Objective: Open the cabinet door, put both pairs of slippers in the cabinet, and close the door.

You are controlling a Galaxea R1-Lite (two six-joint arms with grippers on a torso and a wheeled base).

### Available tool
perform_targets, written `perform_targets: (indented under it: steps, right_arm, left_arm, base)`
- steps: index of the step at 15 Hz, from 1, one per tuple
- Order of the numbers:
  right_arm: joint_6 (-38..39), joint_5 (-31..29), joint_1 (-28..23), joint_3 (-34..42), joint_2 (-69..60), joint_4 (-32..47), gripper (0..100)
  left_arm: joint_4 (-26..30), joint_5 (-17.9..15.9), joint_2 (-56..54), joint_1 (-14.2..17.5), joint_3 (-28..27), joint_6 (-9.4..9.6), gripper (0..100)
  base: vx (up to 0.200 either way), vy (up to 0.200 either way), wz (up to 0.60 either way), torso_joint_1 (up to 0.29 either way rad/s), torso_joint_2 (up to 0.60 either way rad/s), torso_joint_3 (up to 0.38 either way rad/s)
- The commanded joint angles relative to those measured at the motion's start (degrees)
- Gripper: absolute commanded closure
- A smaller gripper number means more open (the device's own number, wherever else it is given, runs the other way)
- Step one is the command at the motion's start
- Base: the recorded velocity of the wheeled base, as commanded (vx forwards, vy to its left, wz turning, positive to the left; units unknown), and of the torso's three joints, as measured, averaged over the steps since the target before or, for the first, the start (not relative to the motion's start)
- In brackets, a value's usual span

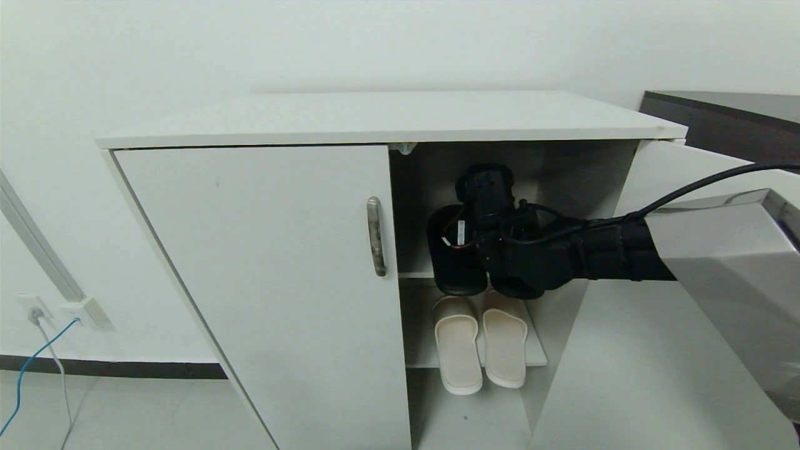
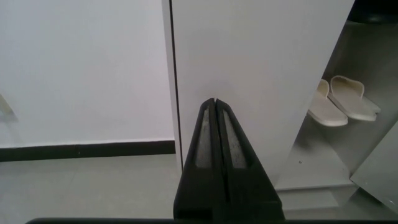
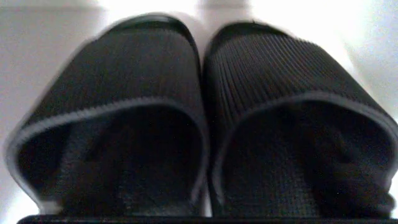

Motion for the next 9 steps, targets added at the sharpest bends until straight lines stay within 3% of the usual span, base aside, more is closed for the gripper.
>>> perform_targets:
  steps: [1, 9]
  right_arm:
    - [0.08, -0.03, 0.71, 2.74, -3.26, 0.25, 0]
    - [2.19, -0.3, 6.69, 19.18, -15.3, -1.77, 0]
  left_arm:
    - [-0.01, 0.0, 0.09, 0.01, 0.0, -0.02, 100]
    - [-0.01, 0.0, 0.0, 0.01, 0.0, -0.02, 100]
  base:
    - [0.0, 0.0, 0.0, 0.0, 0.0, 0.0]
    - [0.0, 0.0, 0.0, 0.0, 0.0, 0.0]
